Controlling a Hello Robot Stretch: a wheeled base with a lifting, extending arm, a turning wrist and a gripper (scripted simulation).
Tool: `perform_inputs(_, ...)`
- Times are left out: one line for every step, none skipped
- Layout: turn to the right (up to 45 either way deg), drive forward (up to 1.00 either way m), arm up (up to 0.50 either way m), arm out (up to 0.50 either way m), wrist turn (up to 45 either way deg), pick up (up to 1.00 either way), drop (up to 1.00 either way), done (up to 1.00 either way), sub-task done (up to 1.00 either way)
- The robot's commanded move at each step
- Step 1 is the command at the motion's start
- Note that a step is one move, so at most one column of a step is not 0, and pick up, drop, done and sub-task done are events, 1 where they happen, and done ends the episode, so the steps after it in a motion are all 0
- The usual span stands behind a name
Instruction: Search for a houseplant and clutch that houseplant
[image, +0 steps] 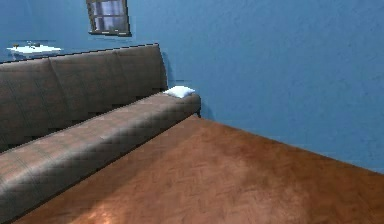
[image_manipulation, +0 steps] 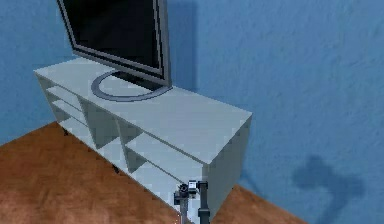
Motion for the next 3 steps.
perform_inputs(0.0,0.0,0.0,0.0,45.0,0.0,0.0,0.0,0.0)
perform_inputs(0.0,0.0,0.0,0.0,45.0,0.0,0.0,0.0,0.0)
perform_inputs(0.0,0.0,0.0,0.0,45.0,0.0,0.0,0.0,0.0)
